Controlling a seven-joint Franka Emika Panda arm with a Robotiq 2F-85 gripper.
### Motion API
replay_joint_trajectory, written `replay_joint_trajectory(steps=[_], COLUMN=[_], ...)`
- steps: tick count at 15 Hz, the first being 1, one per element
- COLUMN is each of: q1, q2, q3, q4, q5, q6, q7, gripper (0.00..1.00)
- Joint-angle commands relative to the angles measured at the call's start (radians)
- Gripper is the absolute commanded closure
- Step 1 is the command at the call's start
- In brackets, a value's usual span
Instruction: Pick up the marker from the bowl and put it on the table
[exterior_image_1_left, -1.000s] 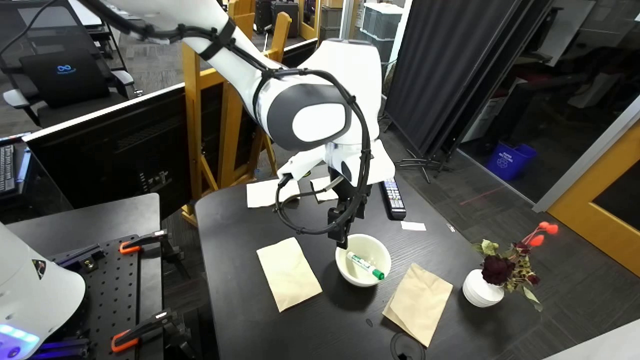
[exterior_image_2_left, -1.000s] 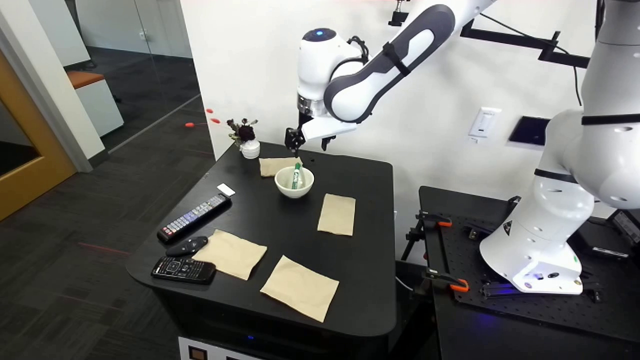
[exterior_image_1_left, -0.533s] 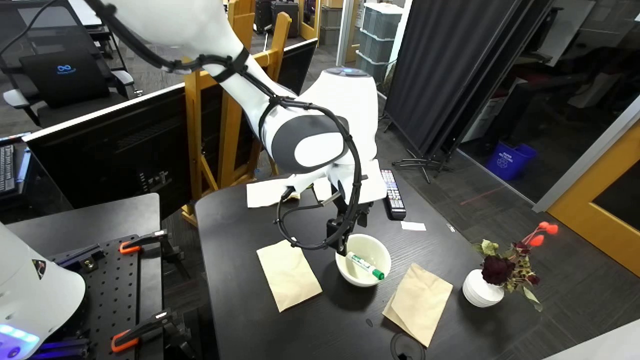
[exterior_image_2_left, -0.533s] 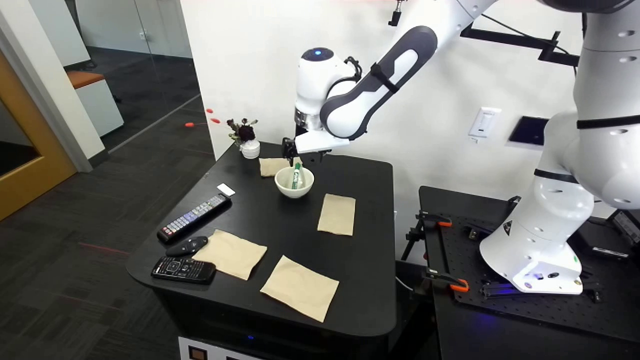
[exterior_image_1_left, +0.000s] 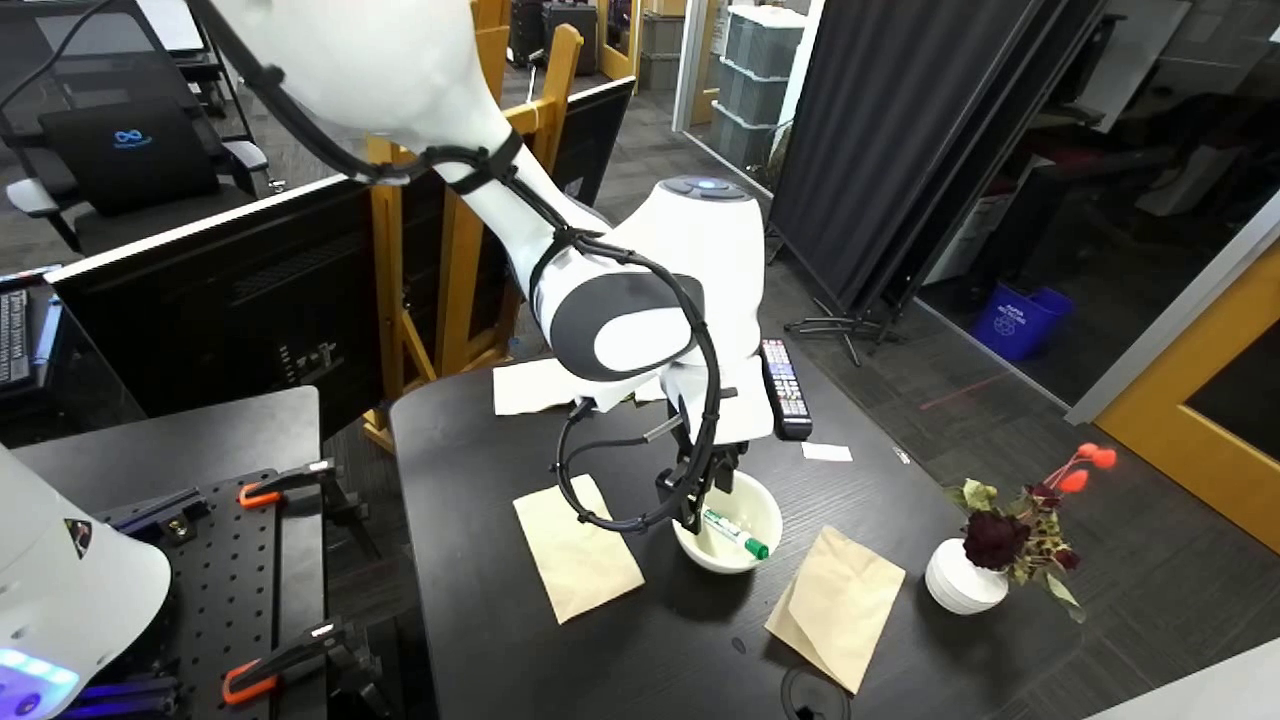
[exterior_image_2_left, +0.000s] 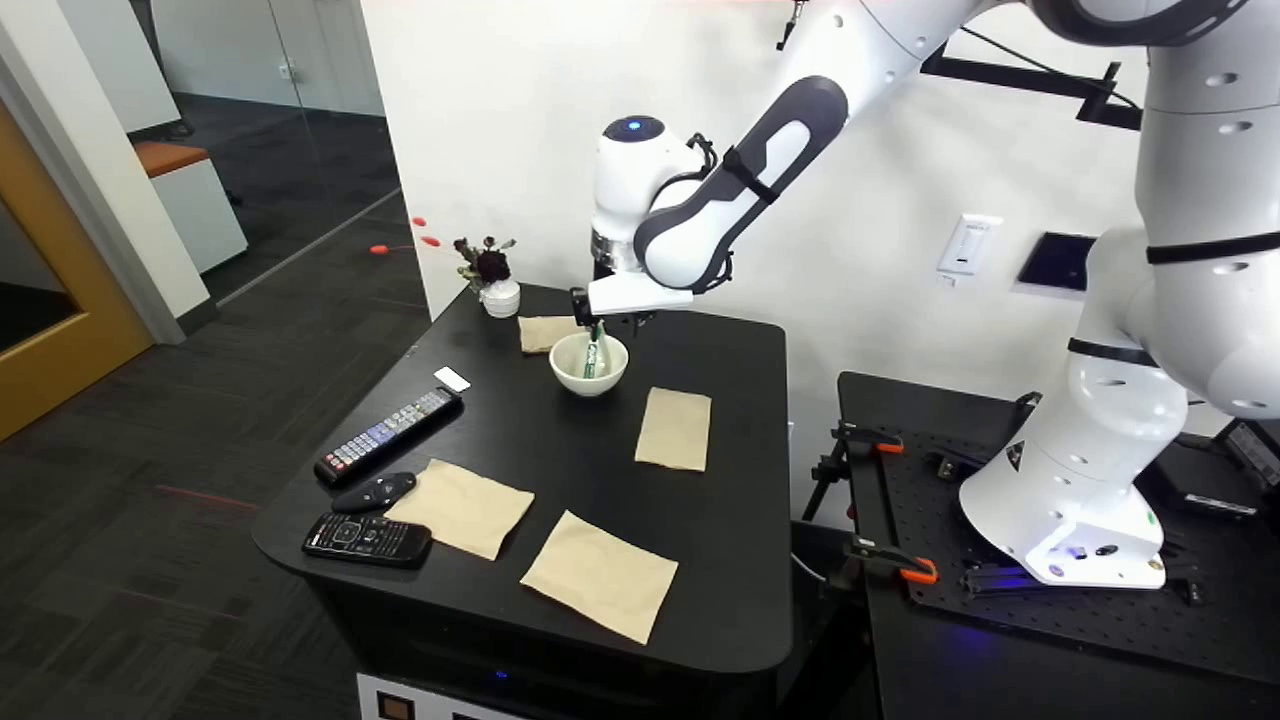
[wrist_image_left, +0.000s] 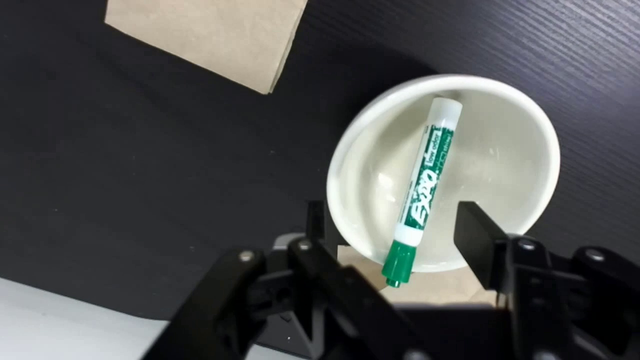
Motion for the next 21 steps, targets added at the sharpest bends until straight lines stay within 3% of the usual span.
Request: replay_joint_trajectory(steps=[1,2,9,21], q1=[0.007,0.006,0.008,0.046], q2=[0.042,0.051,0.110,0.224], q3=[-0.022,-0.026,-0.022,-0.024], q4=[0.030,0.034,0.070,0.207], q5=[0.041,0.047,0.114,0.155], q6=[0.028,0.037,0.093,0.065], q7=[-0.003,-0.004,-0.017,-0.015], gripper=[0.28,0.25,0.30,0.34])
